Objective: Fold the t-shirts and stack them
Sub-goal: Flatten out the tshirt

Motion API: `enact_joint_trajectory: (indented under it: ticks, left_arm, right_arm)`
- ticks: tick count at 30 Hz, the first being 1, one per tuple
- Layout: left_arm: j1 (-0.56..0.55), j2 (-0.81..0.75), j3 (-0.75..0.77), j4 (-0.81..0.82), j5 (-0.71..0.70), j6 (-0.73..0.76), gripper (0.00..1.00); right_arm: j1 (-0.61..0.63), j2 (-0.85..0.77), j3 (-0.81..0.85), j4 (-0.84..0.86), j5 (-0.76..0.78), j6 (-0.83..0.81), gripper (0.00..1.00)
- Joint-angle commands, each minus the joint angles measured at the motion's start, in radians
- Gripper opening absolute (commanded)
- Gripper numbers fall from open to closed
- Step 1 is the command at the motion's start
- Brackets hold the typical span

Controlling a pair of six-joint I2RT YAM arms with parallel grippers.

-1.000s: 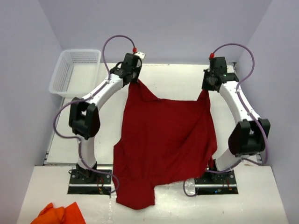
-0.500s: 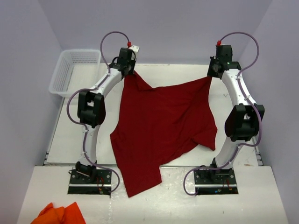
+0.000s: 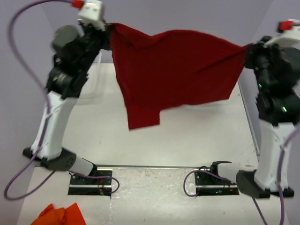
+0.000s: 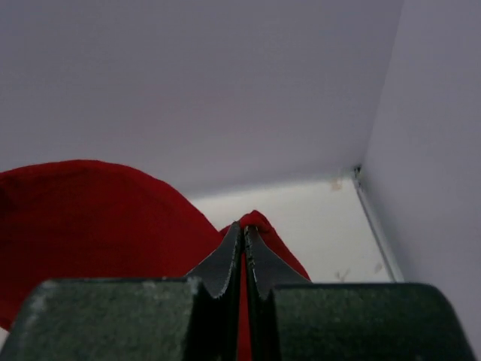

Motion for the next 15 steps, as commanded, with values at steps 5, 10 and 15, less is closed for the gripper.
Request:
enact_joint_trajectory:
  ticks: [5,10,15]
  left_arm:
    - [-0.014,-0.459,-0.044,0.002,0.112,-0.017,0.00]
    - [-0.014,-0.432,0.111,-0.063,0.083,-0.007,0.00]
    - [-0.014,-0.274,0.130,-0.050,-0.004,0.039,0.00]
  right_arm:
    - [0.012,-0.310,0.158,-0.077,-0.034,-0.044,0.00]
    - [0.016,-0.291,0.294,-0.152,0.038,-0.048,0.00]
    - [0.016,-0.200,0.289,-0.154,0.135,-0.070,0.00]
